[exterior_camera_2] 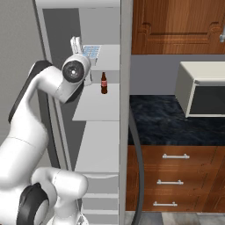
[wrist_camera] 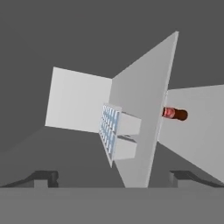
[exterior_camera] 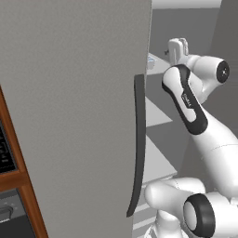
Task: Open the freezer door, pick up the ice cube tray from the freezer, and place it on the dining counter.
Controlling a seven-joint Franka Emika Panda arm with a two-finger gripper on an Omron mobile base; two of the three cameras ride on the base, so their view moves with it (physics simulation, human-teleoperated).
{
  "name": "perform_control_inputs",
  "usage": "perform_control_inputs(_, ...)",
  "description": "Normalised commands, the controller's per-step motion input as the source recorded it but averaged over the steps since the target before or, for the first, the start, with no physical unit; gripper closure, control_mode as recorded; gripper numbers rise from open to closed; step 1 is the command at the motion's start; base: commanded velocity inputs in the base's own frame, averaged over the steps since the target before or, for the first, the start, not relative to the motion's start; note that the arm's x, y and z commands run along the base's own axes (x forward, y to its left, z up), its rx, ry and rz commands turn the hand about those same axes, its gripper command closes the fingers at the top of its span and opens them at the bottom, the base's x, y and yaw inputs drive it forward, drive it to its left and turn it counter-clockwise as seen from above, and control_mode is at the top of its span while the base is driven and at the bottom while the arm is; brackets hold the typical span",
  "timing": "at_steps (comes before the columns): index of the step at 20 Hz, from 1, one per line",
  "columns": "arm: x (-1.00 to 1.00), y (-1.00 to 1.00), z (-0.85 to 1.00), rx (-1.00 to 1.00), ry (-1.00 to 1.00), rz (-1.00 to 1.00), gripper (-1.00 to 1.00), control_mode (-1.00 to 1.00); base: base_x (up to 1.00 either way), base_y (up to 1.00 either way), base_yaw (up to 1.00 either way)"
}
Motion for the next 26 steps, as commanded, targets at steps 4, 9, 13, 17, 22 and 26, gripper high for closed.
perform_control_inputs(4,0.37,-0.04,0.00,0.00,0.01,0.00,-1.00,-1.00,0.00,0.00,0.00)
perform_control_inputs(9,0.41,0.00,0.00,0.00,0.01,0.00,-1.00,-1.00,0.00,0.00,0.00)
perform_control_inputs(13,0.44,0.00,0.00,0.00,0.01,0.00,-1.00,-1.00,0.00,0.00,0.00)
perform_control_inputs(17,0.40,0.00,0.00,0.00,0.01,0.00,-1.00,-1.00,0.00,0.00,0.00)
perform_control_inputs(22,0.21,0.00,0.00,0.00,0.02,0.00,-1.00,-1.00,0.00,0.00,0.00)
perform_control_inputs(26,0.02,0.00,0.00,0.00,0.04,0.00,-1.00,-1.00,0.00,0.00,0.00)
